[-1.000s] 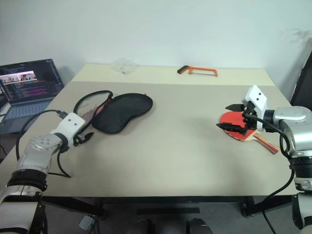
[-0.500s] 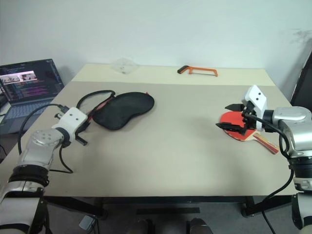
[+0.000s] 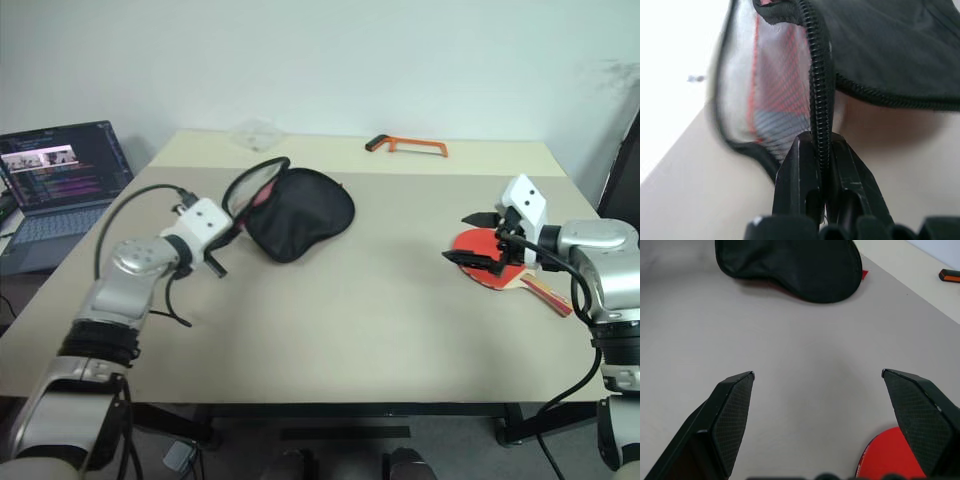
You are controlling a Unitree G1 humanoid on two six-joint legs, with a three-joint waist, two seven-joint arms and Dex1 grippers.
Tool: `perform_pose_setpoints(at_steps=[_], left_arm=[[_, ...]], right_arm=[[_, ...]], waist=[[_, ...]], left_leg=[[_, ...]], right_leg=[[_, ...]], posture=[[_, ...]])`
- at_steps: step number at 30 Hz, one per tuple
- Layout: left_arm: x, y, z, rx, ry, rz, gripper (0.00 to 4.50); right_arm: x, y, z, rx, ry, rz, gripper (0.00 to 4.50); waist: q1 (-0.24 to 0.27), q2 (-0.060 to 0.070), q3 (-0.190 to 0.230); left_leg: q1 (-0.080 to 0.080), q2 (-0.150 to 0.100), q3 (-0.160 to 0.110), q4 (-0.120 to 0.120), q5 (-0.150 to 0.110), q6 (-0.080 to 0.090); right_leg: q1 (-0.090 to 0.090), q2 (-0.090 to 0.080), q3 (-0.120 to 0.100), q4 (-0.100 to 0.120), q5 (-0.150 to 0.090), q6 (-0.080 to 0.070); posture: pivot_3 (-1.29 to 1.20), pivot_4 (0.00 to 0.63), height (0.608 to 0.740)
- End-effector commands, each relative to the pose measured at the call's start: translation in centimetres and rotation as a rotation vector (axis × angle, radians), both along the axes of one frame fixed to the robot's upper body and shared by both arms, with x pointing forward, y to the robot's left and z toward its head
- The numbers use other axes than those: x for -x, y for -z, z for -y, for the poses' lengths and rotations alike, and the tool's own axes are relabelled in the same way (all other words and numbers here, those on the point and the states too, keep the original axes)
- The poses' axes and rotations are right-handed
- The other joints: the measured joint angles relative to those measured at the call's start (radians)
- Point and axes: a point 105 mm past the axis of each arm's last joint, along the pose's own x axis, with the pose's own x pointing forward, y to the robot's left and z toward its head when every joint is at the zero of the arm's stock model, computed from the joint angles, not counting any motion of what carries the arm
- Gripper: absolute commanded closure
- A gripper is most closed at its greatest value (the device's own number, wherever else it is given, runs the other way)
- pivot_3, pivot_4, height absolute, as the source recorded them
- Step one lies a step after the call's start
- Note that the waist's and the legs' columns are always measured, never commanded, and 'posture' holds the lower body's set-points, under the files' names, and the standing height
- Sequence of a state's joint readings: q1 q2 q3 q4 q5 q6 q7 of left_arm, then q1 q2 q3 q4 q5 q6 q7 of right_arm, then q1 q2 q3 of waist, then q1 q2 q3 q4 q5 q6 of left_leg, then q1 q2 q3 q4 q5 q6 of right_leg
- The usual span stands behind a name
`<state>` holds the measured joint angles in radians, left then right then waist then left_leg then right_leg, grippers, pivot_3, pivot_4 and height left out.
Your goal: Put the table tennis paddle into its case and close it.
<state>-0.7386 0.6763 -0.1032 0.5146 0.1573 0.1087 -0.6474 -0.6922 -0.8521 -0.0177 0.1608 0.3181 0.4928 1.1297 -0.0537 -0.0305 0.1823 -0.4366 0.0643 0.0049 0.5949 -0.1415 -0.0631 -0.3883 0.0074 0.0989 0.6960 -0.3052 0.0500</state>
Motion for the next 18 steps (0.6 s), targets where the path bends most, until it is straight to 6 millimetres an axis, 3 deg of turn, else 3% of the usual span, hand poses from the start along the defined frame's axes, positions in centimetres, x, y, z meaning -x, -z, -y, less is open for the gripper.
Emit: perform_pose_setpoints(at_steps=[1,5,9,13,18], left_arm=[[-0.3,-0.6,1.9,-0.066,0.057,0.016,4.45],[-0.1,0.6,1.7,-0.214,0.075,-0.018,4.45],[0.0,0.2,1.4,-0.344,0.103,0.005,4.45],[0.2,-0.9,2.6,-0.474,0.187,0.064,4.45],[1.0,-1.4,6.0,-0.492,0.336,0.051,4.45]], right_arm=[[0.3,-1.8,0.0,-0.012,-0.003,0.07,0.0],[0.4,-1.8,0.2,-0.011,0.002,0.069,0.0],[0.6,-1.6,0.3,-0.012,0.005,0.067,0.0],[0.5,-1.6,0.2,-0.015,0.006,0.066,0.0],[0.4,-1.6,0.0,-0.021,0.006,0.068,0.0]], waist=[[0.0,0.0,0.0],[0.0,0.0,0.0],[-0.001,0.0,0.0],[-0.001,0.0,0.0],[0.003,0.0,0.0]], left_leg=[[0.0,0.0,0.0,0.0,0.0,0.0],[0.0,0.0,0.0,0.0,0.0,0.0],[0.0,0.0,0.0,0.0,0.0,0.0],[0.0,0.0,0.0,0.0,0.0,0.0],[0.0,0.0,0.0,0.0,0.0,0.0]], right_leg=[[0.0,0.0,0.0,0.0,0.0,0.0],[0.0,0.0,0.0,0.0,0.0,0.0],[0.0,0.0,0.0,0.0,0.0,0.0],[0.0,0.0,0.0,0.0,0.0,0.0],[0.0,0.0,0.0,0.0,0.0,0.0]], posture=[[0.0,0.15,0.74],[0.0,0.15,0.74],[0.0,0.15,0.74],[0.0,0.15,0.74],[0.0,0.15,0.74]])
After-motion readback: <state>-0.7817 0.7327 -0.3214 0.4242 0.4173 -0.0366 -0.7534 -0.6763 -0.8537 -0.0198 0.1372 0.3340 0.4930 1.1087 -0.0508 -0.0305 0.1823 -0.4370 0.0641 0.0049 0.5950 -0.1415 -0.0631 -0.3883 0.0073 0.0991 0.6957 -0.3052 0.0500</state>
